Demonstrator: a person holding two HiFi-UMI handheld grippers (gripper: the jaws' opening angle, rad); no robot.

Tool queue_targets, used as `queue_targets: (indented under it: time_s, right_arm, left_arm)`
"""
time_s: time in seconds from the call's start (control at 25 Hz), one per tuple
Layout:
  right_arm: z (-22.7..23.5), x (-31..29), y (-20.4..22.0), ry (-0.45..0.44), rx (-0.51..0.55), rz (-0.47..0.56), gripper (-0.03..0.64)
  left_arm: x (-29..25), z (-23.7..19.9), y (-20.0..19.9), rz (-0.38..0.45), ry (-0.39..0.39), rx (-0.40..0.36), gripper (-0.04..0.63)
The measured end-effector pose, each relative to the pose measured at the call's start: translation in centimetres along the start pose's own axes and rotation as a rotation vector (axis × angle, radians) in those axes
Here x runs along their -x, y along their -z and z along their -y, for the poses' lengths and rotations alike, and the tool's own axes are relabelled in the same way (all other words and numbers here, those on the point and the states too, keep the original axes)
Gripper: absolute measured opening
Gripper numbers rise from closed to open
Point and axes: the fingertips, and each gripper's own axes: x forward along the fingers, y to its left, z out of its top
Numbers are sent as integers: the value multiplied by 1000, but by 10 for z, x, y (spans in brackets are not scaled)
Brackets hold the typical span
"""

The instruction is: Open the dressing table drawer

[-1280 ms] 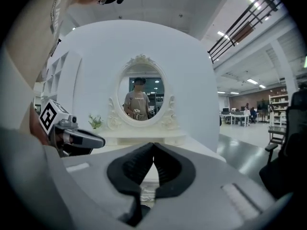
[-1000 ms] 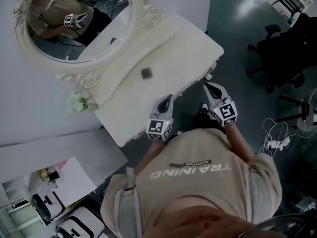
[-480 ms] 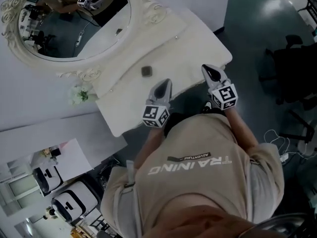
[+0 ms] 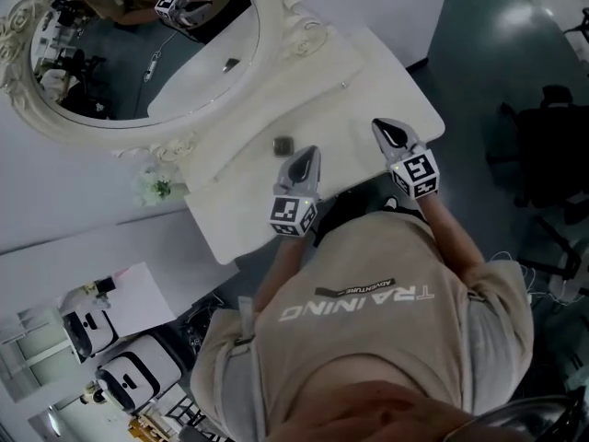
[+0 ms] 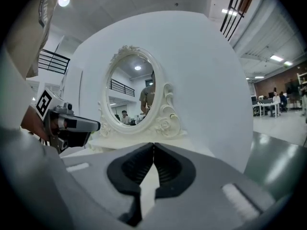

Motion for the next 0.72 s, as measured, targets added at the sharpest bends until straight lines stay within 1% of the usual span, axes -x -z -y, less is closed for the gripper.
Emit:
queue_targets:
  time_s: [0.12,0.2,0.28,0.36,0.44,0.56,0.64,0.72]
  right_arm:
    - [-3,-18,-9,28,-3,-11,5]
    - [-1,-30,-13,52,15,-21,5]
    - [2,-44,-7,76,45,-52,5]
    - [2,-62,9,94,64,-98,6]
    - [0,-82,25,100,66,-136,14]
    - [7,-116,36,108,78,-161,30]
    - [13,-131,49,118,68,-212,58]
    - [21,-142,67,123,42,-267,112]
  left_arm:
    - [-10,-19,0,-4,27,19,8]
    - [-16,-27,-3,4,55,22,8]
    - [-21,-33,-7,14,89,16,8]
    - [-19,-41,-4,9,112,13,8]
    - [-16,-52,3,-3,117,20,8]
    - [-23,-73,10,-5,109,29,8]
    - [-22,-80,12,-11,98,37,8]
    - [-17,-82,16,-30,76,50,8]
